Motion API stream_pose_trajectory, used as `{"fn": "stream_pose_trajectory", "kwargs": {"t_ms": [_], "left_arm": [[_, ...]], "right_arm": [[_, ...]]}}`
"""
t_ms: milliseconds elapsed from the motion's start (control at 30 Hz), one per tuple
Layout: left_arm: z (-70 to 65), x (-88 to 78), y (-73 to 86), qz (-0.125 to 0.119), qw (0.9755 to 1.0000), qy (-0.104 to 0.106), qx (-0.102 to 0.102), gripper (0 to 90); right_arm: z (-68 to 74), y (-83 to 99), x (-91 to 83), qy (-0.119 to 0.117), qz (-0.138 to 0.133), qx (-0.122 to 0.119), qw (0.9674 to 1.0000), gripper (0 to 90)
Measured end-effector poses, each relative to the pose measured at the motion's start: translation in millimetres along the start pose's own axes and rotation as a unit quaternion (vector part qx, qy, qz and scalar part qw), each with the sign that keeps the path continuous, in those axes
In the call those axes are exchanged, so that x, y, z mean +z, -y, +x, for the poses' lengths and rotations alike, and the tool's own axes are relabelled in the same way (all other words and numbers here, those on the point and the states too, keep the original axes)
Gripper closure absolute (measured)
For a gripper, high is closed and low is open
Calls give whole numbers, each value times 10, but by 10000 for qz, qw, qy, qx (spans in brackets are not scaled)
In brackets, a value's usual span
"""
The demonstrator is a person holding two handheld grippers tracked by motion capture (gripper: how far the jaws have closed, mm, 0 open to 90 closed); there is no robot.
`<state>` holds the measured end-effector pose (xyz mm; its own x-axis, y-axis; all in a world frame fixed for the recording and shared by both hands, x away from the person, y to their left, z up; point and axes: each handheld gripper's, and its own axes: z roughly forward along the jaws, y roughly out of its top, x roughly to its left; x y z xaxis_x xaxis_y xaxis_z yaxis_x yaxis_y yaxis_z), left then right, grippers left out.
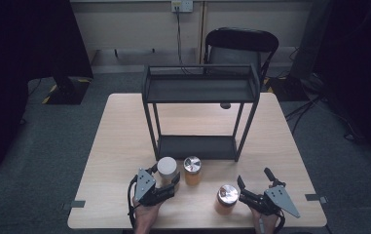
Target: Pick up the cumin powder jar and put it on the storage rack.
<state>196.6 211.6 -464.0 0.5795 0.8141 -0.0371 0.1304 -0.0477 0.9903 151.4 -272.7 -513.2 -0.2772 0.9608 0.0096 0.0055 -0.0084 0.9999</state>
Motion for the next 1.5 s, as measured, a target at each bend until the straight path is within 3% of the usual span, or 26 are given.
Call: {"fn": "stream_pose_trajectory", "kwargs": {"t_ms": [133,567,1500], "left_arm": [[7,4,44,-44,9999,-31,-99,292],[-48,29,27,31,9999,-144,-18,341],[-101,-42,-76,36,9995,-316,-2,346]], "right_arm": [[0,1,0,1,-2,-1,10000,14],[0,-3,1,6,9,11,10000,14],[0,-4,1,1,11,0,10000,17]]}}
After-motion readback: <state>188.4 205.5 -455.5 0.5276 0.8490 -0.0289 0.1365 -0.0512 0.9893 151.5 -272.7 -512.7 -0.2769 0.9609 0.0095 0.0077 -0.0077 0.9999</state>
